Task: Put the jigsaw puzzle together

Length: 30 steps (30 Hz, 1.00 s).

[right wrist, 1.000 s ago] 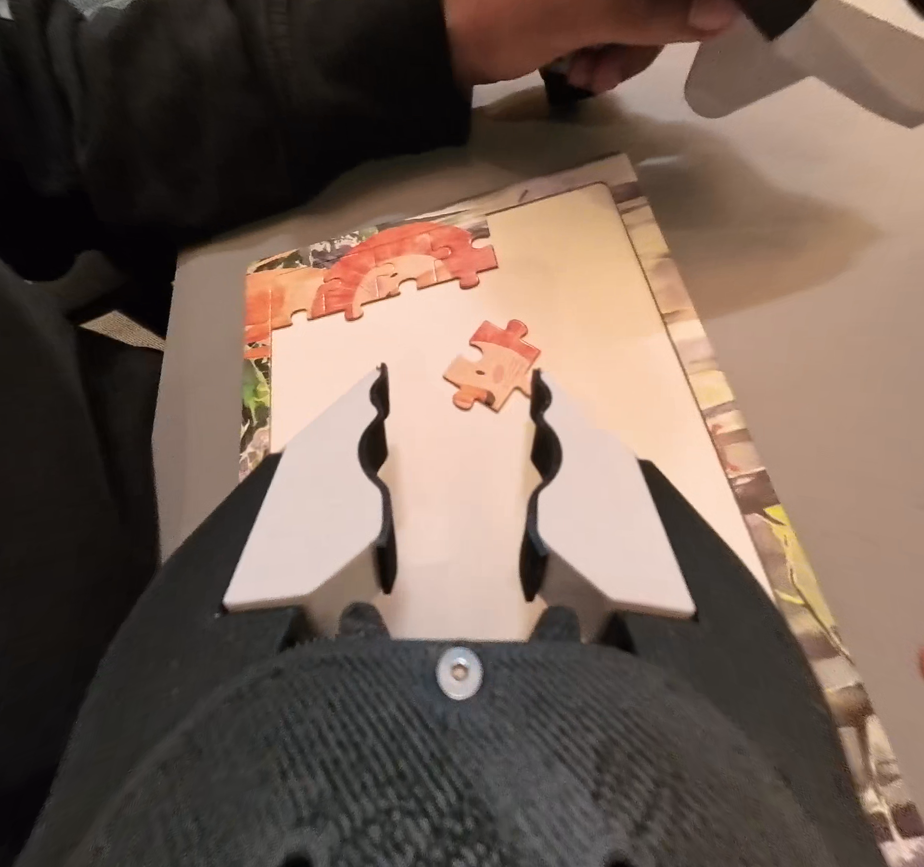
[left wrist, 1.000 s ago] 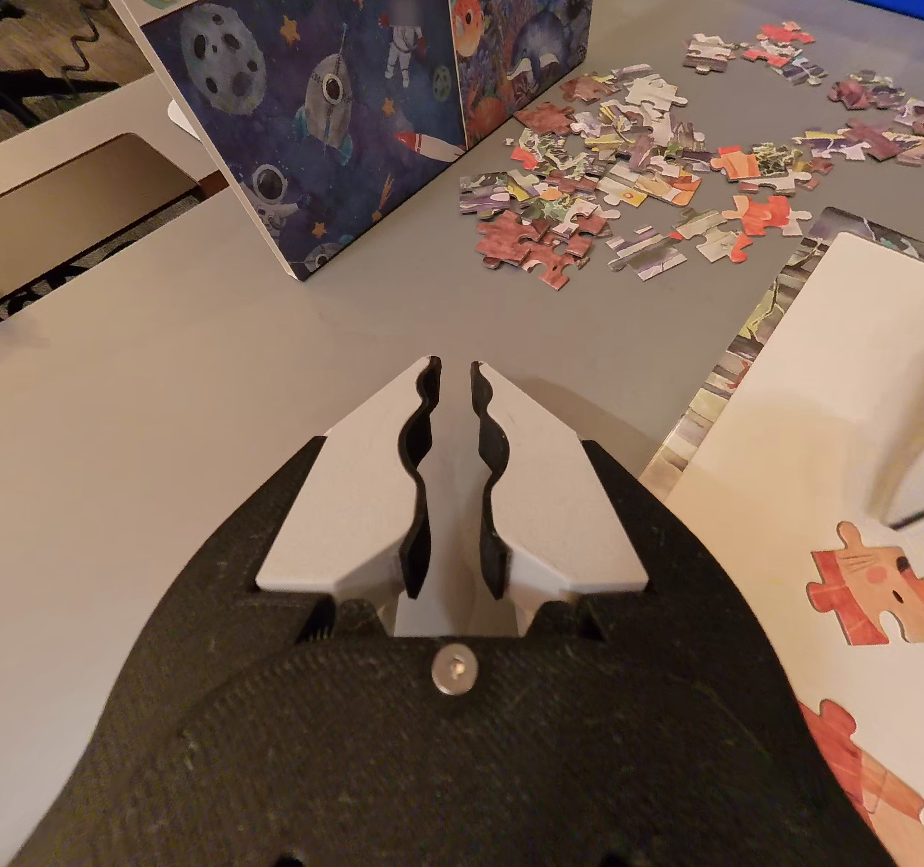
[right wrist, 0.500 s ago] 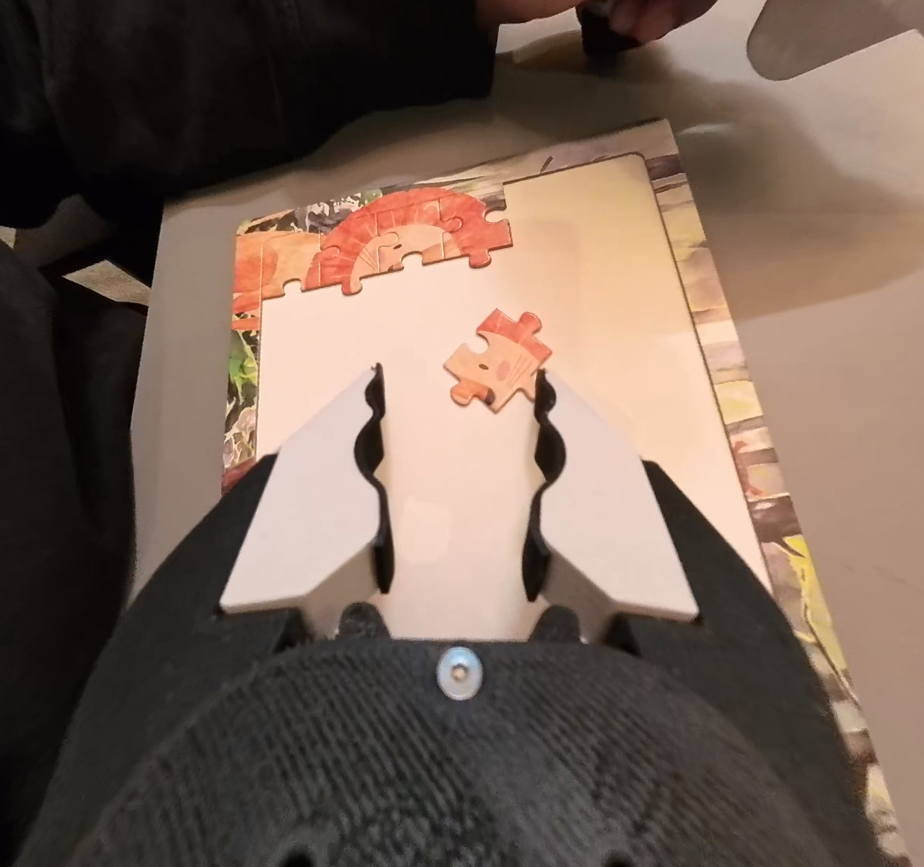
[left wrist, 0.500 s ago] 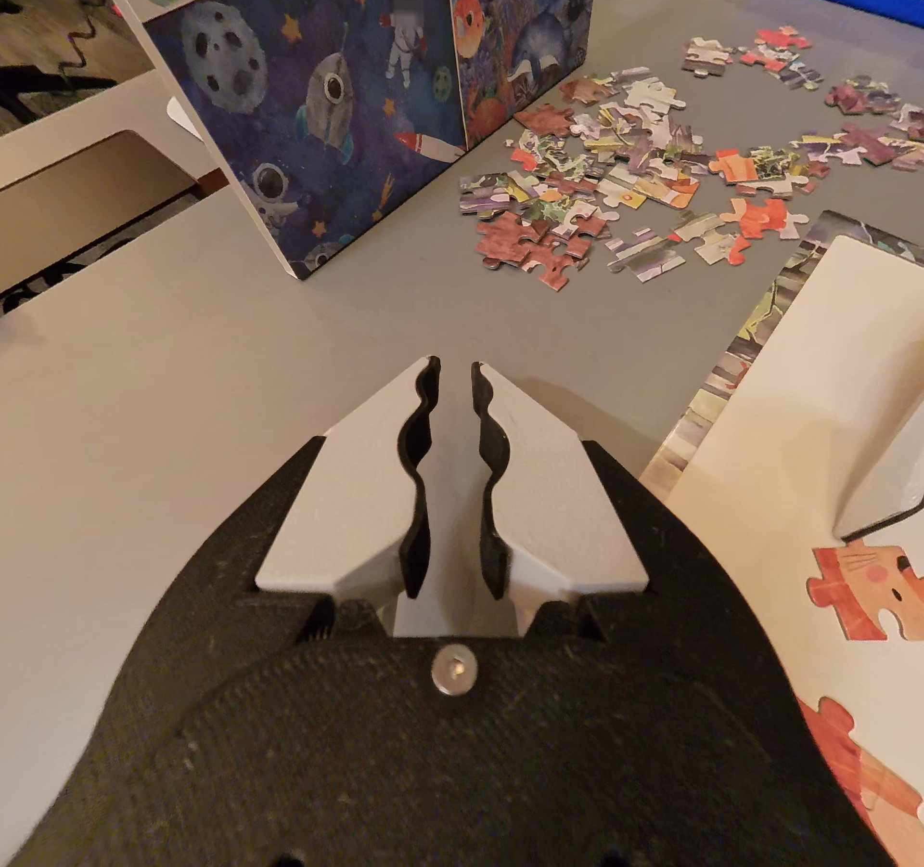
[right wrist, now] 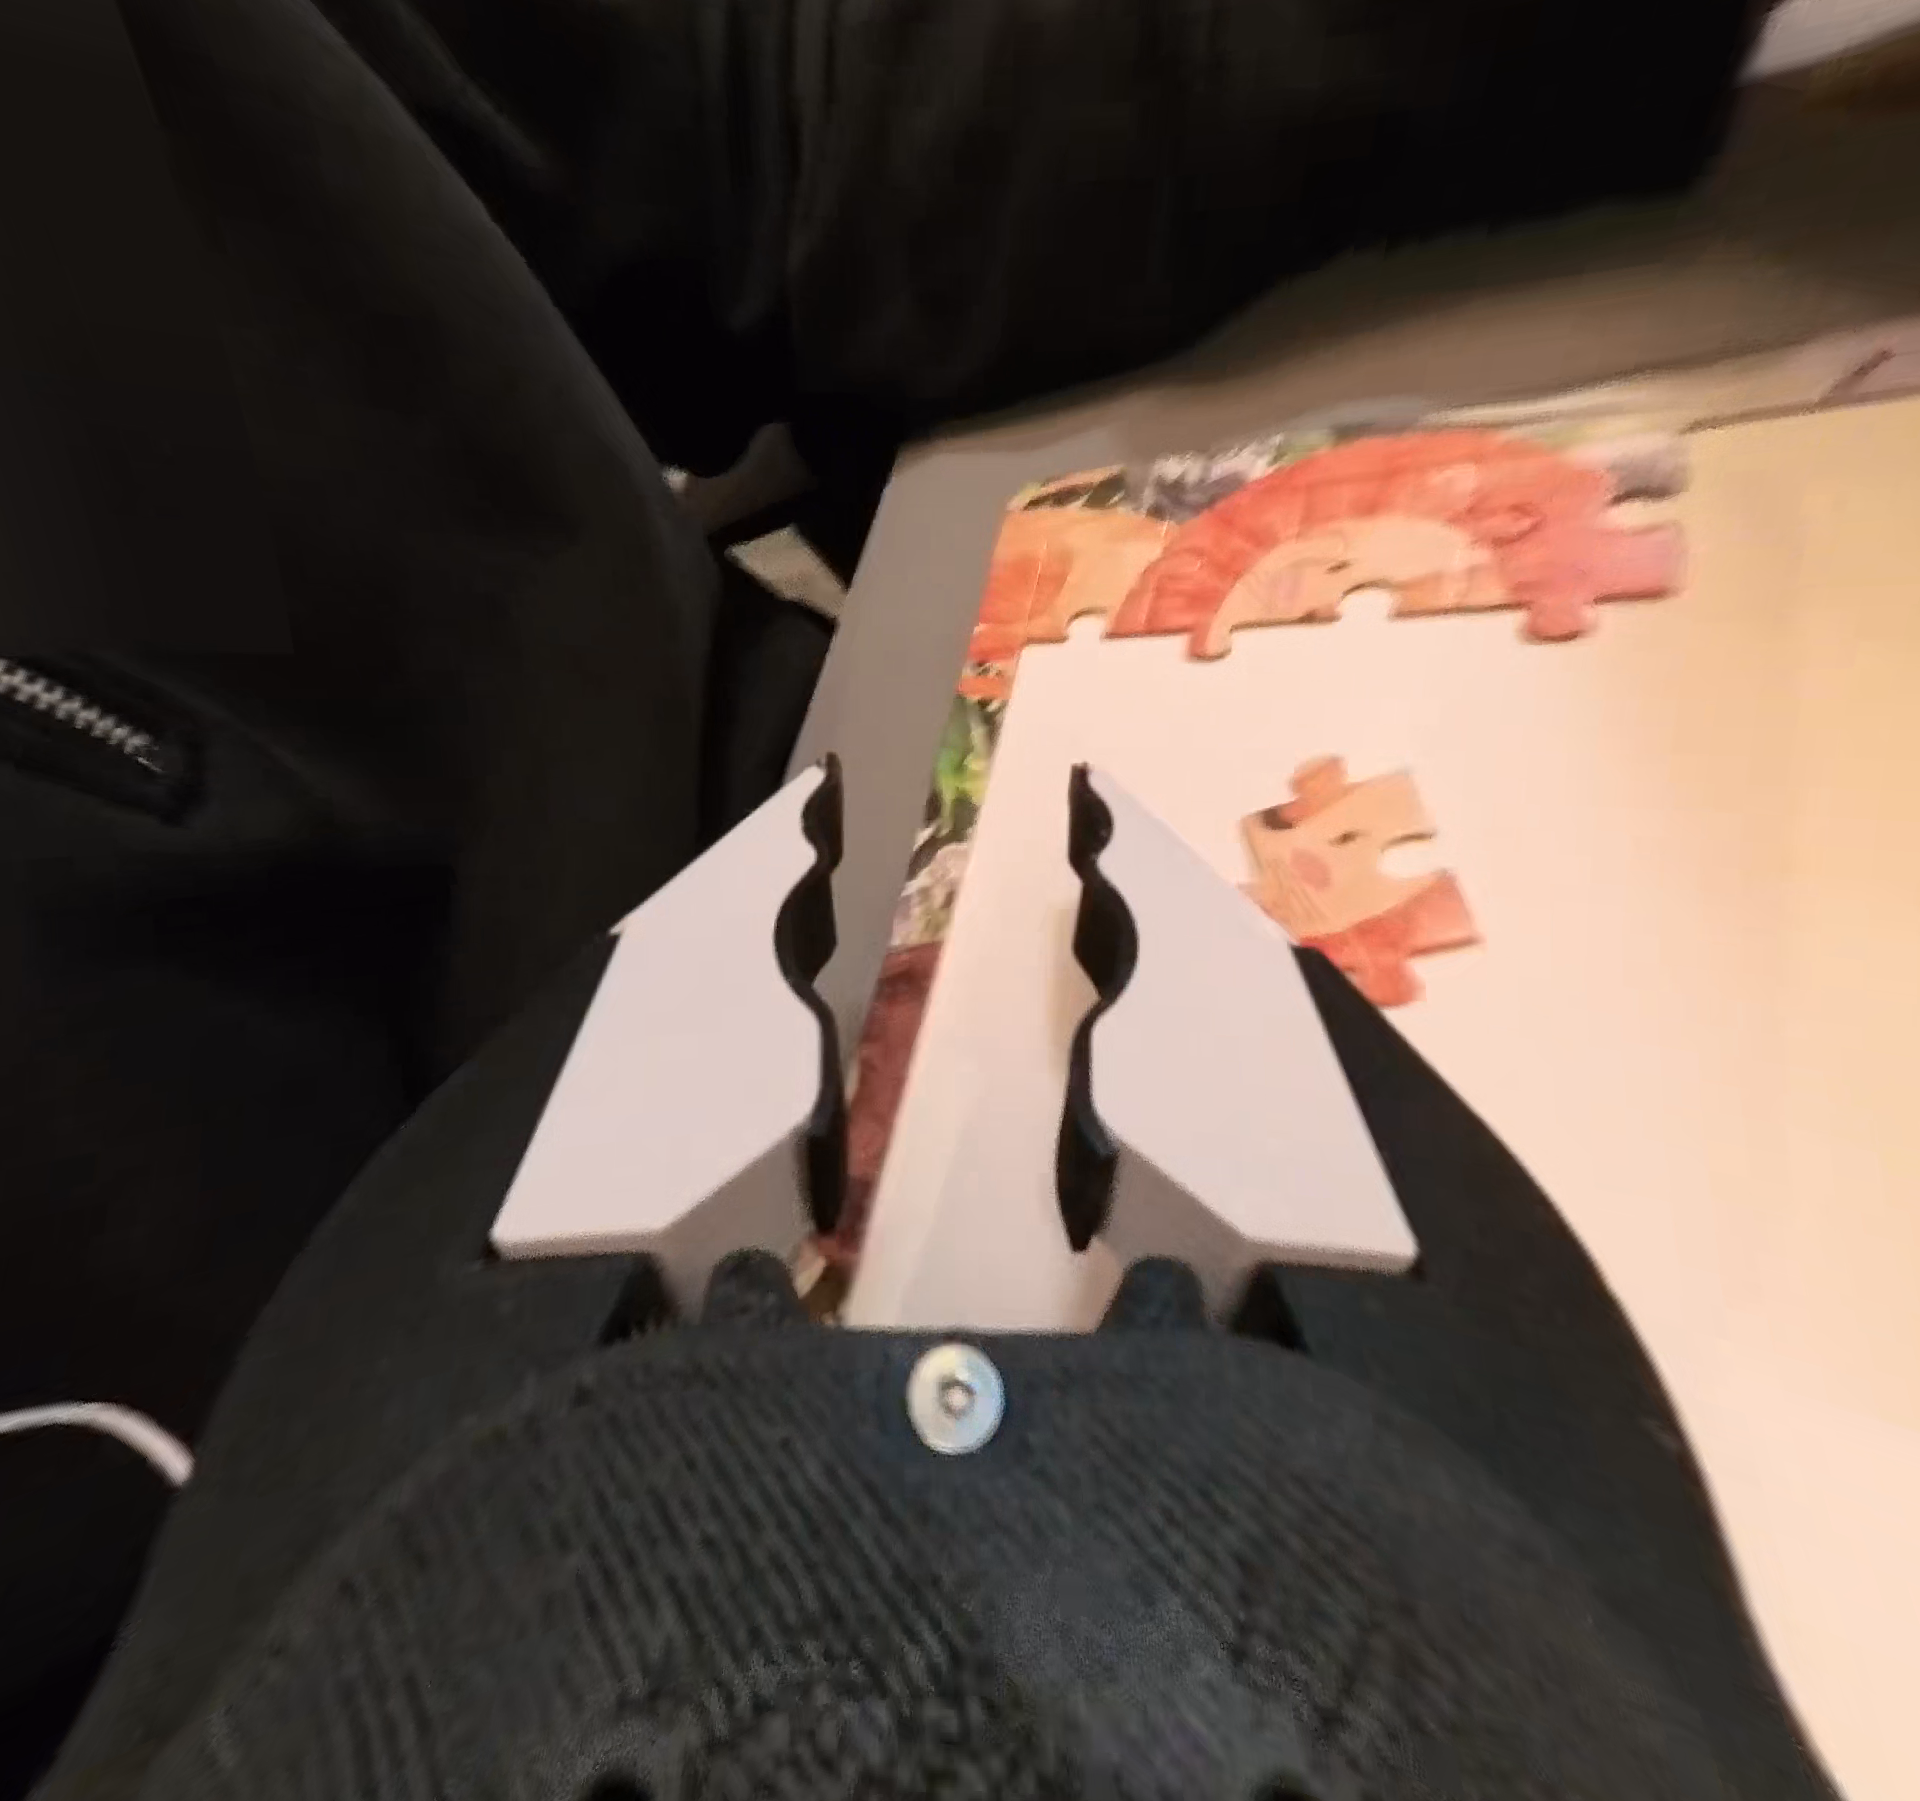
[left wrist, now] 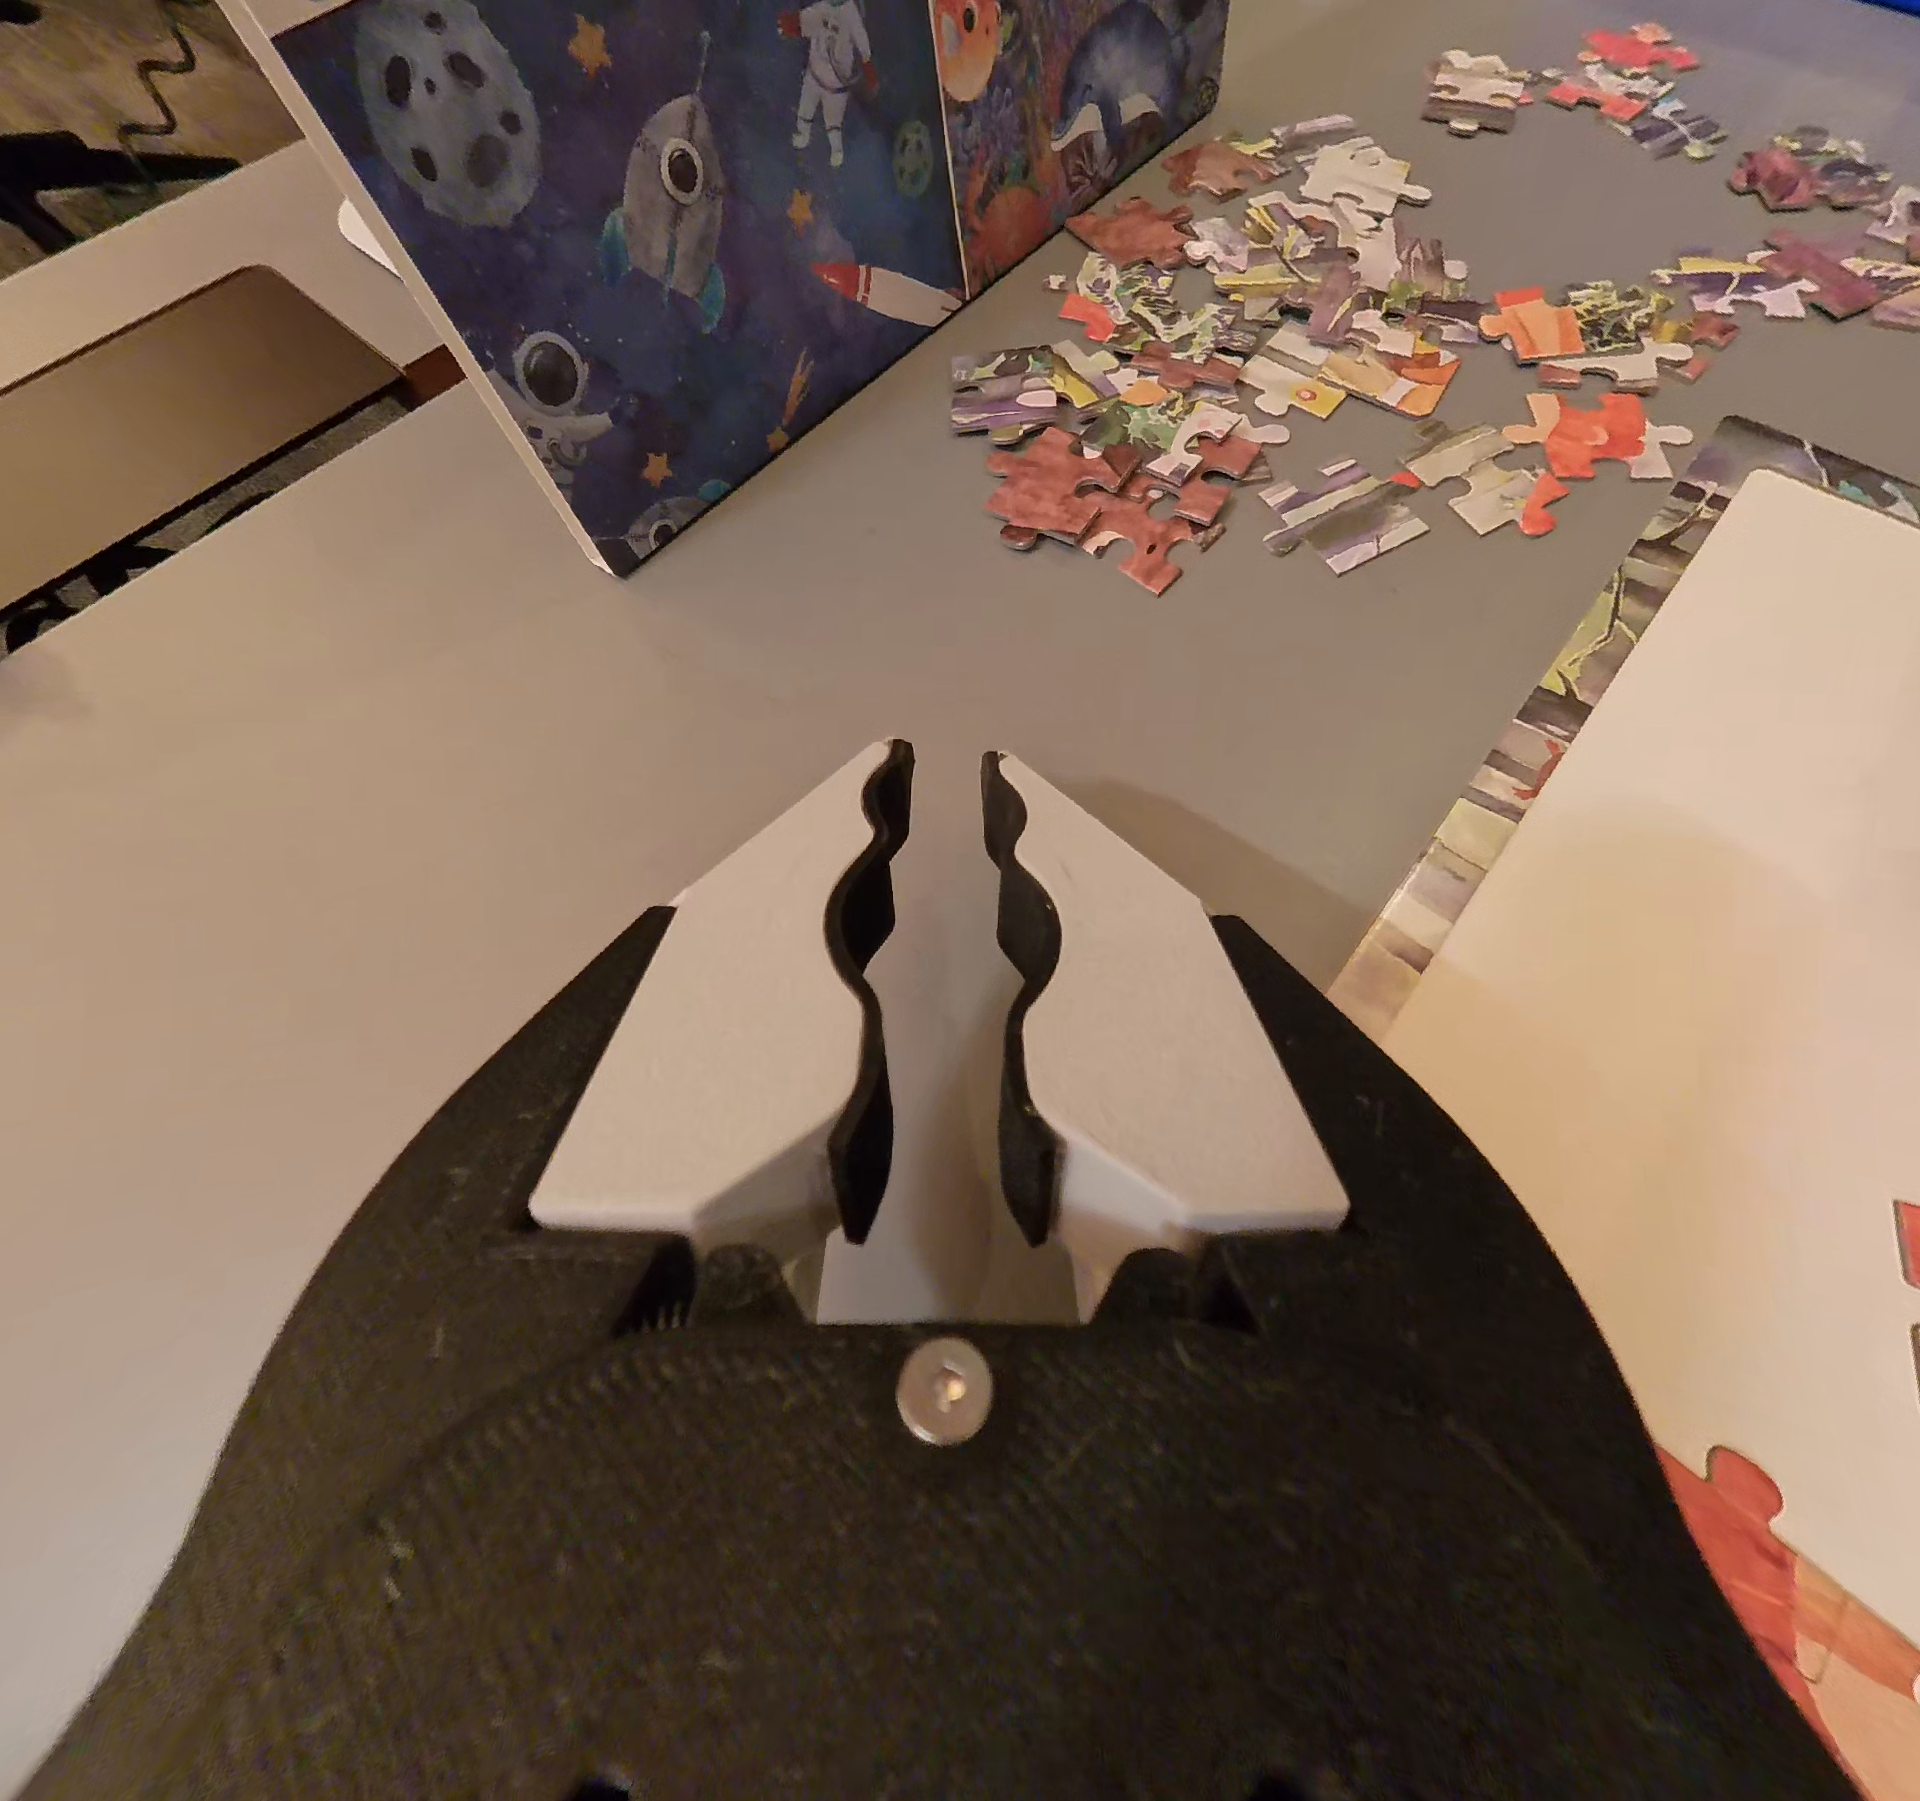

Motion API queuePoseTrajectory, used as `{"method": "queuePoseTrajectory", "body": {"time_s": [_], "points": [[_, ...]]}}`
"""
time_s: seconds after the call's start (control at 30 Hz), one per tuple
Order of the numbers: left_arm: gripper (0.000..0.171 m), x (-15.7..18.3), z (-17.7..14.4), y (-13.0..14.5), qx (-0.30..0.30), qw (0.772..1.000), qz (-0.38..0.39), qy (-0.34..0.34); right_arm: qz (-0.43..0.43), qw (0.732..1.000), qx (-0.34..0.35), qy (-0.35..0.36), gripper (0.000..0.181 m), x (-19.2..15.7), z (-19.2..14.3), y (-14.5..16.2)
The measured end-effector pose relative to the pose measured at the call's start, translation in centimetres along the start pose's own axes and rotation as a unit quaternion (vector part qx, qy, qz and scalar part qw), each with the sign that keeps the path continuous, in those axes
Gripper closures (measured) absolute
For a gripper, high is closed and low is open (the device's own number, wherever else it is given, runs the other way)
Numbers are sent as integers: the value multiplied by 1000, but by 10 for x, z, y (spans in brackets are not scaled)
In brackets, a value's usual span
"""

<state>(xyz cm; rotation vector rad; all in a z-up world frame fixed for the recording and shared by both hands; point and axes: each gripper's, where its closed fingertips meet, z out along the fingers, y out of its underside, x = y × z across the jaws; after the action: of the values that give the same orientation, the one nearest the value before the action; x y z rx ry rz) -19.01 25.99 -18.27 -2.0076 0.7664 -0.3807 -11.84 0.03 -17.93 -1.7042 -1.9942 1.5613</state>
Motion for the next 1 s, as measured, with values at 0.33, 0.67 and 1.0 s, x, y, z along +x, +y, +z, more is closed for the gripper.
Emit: {"method": "queuePoseTrajectory", "body": {"time_s": [0.33,0.67,1.0], "points": [[159,1,1,1,-4,1000,3,0,-113,967,-33,227,128,65,-29,11],[159,1,1,1,-5,1000,5,-1,-140,958,-42,248,133,71,-25,15],[159,1,2,2,-8,1000,8,-3,-144,957,-39,248,135,70,-25,15]]}}
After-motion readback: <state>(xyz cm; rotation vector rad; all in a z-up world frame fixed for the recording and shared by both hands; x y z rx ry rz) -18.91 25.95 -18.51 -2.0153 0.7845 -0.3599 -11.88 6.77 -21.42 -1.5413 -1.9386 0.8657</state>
